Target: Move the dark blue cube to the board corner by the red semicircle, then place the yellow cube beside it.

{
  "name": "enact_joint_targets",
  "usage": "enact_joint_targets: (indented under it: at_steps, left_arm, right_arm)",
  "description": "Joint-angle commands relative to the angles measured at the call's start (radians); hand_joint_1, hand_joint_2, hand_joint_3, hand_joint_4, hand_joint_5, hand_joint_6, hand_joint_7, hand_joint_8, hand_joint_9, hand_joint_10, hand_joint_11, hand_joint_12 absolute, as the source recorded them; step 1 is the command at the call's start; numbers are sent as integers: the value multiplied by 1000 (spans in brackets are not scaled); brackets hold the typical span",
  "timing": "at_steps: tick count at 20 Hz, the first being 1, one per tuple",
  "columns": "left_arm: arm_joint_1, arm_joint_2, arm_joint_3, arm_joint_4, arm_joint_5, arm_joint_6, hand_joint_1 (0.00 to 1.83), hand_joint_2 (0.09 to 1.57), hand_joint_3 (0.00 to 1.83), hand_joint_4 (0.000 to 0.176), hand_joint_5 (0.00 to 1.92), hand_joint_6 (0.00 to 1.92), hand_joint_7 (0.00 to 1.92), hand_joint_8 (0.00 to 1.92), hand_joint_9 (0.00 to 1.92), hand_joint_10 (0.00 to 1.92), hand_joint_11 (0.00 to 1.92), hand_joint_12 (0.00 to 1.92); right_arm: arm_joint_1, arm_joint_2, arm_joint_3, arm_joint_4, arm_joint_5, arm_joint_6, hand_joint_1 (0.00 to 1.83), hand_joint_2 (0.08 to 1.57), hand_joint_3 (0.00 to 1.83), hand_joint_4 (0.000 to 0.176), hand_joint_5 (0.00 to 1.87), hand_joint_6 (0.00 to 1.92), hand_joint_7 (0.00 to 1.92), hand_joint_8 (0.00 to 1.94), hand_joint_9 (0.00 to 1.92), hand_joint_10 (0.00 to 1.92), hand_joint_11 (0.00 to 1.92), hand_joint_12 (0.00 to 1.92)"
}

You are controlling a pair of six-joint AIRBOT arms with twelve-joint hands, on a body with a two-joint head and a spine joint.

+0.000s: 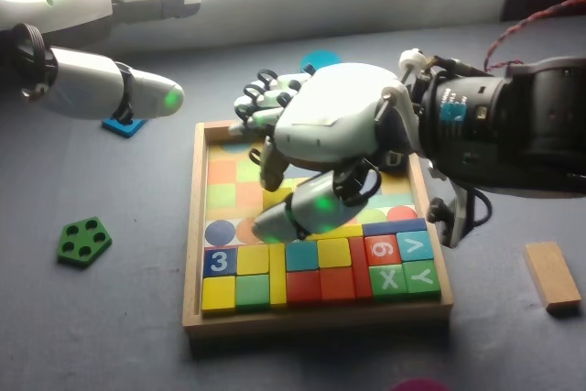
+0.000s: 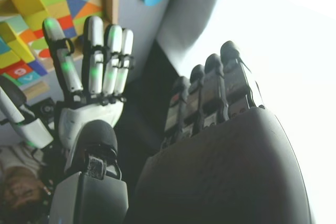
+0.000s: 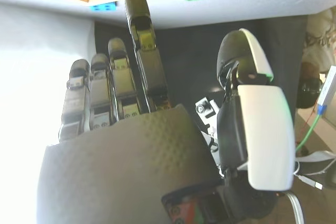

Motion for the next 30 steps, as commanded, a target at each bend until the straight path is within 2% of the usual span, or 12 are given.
enact_joint_targets:
  at_steps: [1,7,10,12,15,17,19,22,27,29,30]
  left_arm:
    - [-18,-2,0,-13,-8,1,138,1291,3,22,63,1,41,0,7,1,0,153]
    - [-17,-3,0,-13,-5,2,132,1292,2,20,57,1,42,1,7,2,0,187]
    - [-19,-3,1,-13,-5,2,136,1296,2,16,56,0,27,1,0,0,0,153]
    - [-20,-3,1,-13,-6,2,141,1294,0,19,51,1,26,0,0,0,0,165]
    - [-20,-2,0,-13,-6,2,115,1302,4,11,48,2,20,0,0,0,0,170]
    - [-20,-2,-1,-13,-6,2,107,1297,1,21,46,2,23,2,0,0,0,169]
    - [-20,-2,-1,-13,-6,2,122,1297,0,15,40,4,19,3,0,0,0,132]
    - [-21,-2,-2,-13,-6,2,114,1300,2,18,40,1,13,1,0,0,0,135]
    - [-21,-2,-3,-13,-6,2,145,1290,0,24,47,2,25,4,8,3,0,156]
    - [-21,-2,-3,-13,-6,2,144,1291,0,20,57,5,32,4,8,2,0,148]
    - [-21,-2,-3,-13,-6,2,118,1297,1,26,43,3,18,2,0,0,0,154]
  right_arm:
    - [-9,2,-3,6,82,0,0,1159,0,0,760,84,176,15,0,0,0,0]
    - [-45,10,-6,6,87,-24,0,1159,0,0,753,79,174,9,0,0,0,0]
    - [-45,34,-5,6,109,-25,0,1155,0,0,747,75,161,2,0,0,0,0]
    - [-45,53,-5,6,113,-25,0,1161,0,0,736,70,163,3,0,0,0,0]
    - [-58,87,-5,6,126,-21,0,1163,1,0,755,78,170,5,0,0,0,0]
    - [-71,111,-4,6,131,-22,0,1160,0,0,745,73,154,2,0,0,0,0]
    - [-81,133,-4,6,139,-23,0,1163,0,0,750,74,157,2,0,0,0,0]
    - [-86,155,2,6,157,-33,0,1163,1,0,749,73,164,8,0,0,0,0]
    - [-81,148,46,6,169,-38,0,1165,1,0,765,78,186,15,0,0,0,0]
    - [-78,140,67,6,169,-39,0,1160,0,0,770,80,175,9,0,0,0,0]
    - [-78,138,72,6,169,-39,0,1161,0,0,761,75,177,8,0,0,0,0]
